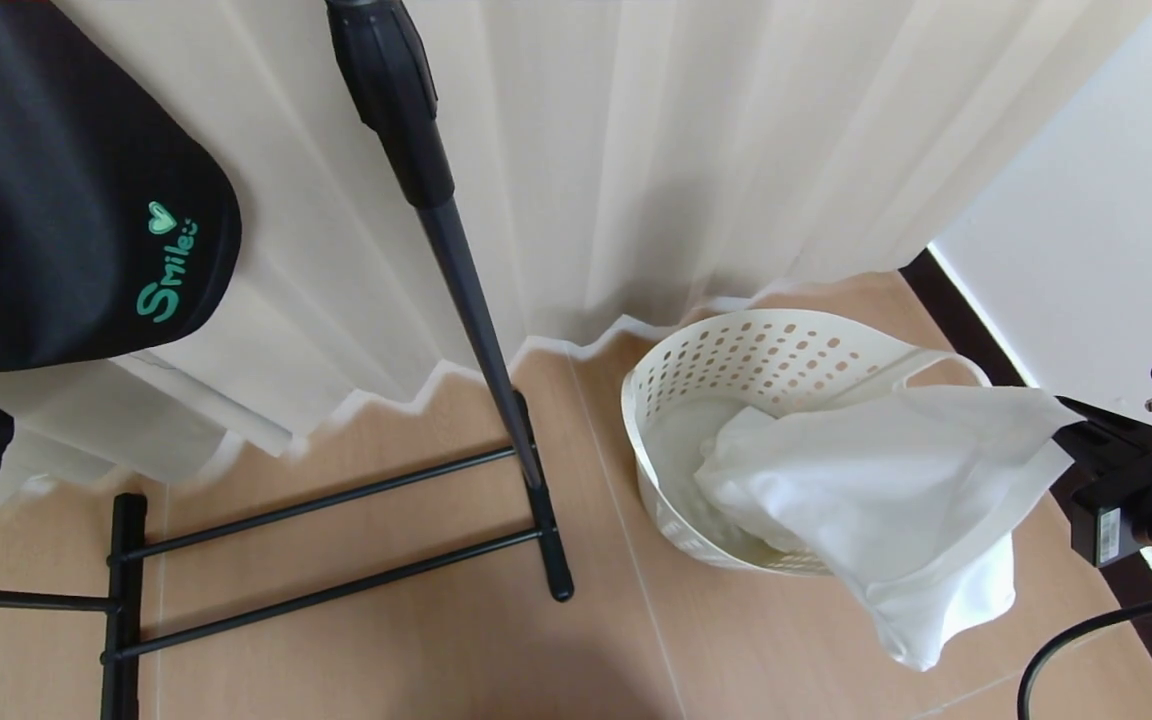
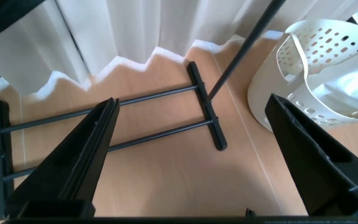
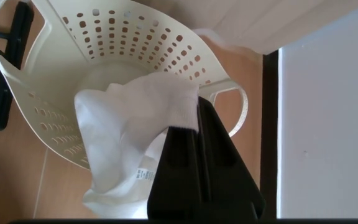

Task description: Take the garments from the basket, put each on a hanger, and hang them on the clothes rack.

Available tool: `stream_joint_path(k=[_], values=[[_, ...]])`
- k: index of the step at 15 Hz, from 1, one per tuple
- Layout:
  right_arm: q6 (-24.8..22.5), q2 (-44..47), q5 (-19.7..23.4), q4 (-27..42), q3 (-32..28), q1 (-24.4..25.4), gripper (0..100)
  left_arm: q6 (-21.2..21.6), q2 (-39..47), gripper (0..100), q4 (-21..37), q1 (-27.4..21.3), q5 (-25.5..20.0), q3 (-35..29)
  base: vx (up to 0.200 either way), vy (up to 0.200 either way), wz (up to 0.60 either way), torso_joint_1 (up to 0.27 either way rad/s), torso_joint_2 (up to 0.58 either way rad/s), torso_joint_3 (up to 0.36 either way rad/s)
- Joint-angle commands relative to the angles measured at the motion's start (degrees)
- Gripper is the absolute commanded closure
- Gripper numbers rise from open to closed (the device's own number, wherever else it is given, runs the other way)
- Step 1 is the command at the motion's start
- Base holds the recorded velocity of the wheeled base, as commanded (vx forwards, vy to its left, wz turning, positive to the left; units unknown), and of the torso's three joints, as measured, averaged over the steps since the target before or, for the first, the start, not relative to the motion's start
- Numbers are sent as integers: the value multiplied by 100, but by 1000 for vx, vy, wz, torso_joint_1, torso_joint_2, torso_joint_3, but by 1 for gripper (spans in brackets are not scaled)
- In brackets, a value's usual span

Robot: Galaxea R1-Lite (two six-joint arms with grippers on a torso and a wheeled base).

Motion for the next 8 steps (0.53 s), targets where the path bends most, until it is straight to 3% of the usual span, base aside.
stream_joint_path(k=[1,8], values=[[1,37,-6,-2,10,-3,100,-4,6,0,-4,0,1,0,0,0,0,2,2,198],[1,37,-23,-11,19,-3,100,-31,6,0,-4,0,1,0,0,0,0,-1,0,205]])
